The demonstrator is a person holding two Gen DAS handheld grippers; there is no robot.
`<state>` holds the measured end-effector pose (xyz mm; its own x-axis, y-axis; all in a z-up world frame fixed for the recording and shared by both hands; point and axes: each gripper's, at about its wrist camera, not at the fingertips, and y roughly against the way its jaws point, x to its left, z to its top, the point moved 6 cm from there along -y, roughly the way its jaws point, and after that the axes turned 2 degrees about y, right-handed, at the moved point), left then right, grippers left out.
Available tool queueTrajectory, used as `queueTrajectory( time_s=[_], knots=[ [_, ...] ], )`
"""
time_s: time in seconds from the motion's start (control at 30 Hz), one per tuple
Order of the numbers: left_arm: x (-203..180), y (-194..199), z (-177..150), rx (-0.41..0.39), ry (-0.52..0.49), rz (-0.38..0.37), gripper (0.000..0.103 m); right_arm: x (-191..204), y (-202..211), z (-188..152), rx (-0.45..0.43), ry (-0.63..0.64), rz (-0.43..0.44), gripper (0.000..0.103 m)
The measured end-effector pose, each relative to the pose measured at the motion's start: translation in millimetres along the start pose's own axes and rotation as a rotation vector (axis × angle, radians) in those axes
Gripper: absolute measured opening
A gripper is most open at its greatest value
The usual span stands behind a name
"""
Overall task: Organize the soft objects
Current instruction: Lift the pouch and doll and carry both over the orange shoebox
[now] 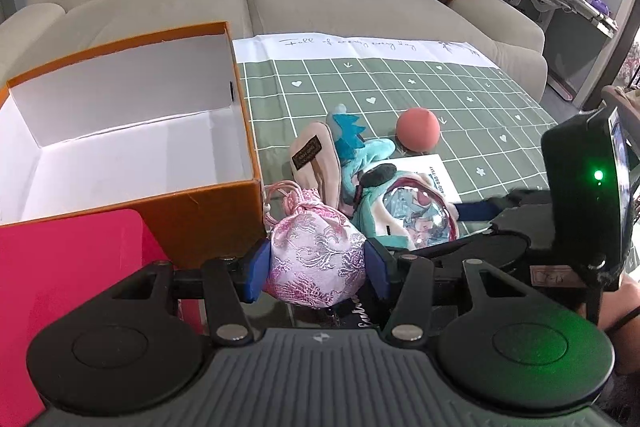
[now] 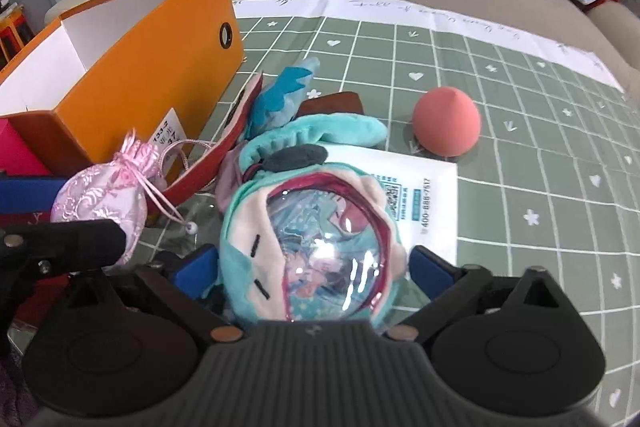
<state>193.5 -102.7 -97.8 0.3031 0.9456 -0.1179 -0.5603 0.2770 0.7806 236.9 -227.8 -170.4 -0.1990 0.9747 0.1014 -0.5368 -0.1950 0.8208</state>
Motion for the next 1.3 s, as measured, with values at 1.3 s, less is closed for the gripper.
queueTrajectory(
  time_s=[1.3],
  knots=[
    [36,157,7,-0.211,0.107,-0.057,0.058,54,222,10,-0.272,-0.12,0.079,0.072]
  ],
)
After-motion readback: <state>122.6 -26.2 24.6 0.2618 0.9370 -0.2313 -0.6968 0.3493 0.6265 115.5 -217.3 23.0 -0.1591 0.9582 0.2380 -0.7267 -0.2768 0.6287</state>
